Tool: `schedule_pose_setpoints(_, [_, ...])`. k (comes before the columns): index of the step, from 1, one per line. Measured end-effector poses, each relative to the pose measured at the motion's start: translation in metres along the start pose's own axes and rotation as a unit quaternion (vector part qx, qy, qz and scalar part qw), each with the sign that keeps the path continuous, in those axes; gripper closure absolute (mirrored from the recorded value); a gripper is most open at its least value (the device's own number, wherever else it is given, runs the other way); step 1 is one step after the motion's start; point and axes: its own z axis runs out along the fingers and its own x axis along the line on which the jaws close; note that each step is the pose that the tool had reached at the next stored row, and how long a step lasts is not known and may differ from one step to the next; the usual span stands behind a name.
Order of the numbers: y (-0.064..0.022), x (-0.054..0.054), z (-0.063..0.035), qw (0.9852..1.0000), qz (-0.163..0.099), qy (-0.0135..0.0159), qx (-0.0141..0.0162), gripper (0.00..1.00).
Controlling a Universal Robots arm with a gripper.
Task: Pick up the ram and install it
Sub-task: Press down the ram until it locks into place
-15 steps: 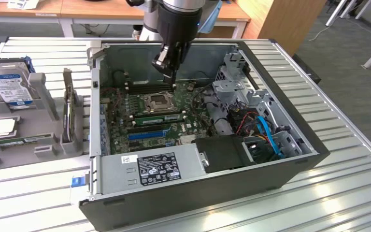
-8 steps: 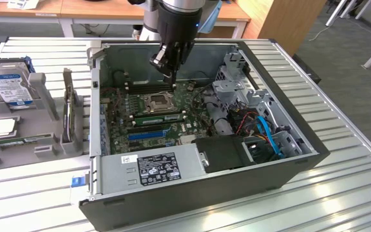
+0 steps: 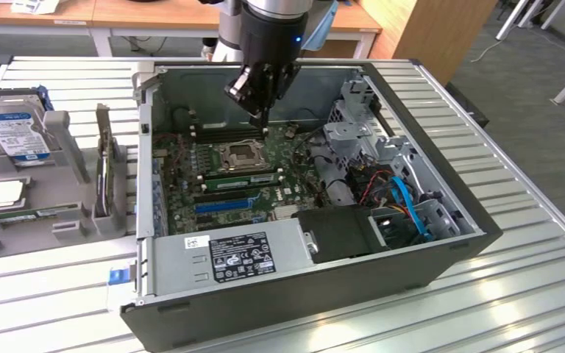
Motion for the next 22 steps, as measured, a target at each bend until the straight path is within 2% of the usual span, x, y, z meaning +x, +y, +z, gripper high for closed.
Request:
schedule_pose_setpoints(6, [0.0000, 0.0000, 0.0003, 0.9990, 0.044, -0.0013, 0.0007, 0.90])
schedule_pose_setpoints(11, [0.0000, 0.0000, 0.0006, 0.9968, 0.080, -0.0024, 0.0013, 0.90])
schedule_pose_setpoints(17, [0.0000, 0.0000, 0.0008, 0.9925, 0.122, -0.0037, 0.0019, 0.90])
schedule_pose_setpoints(22, [0.0000, 0.0000, 0.0010, 0.9876, 0.157, -0.0047, 0.0025, 0.90])
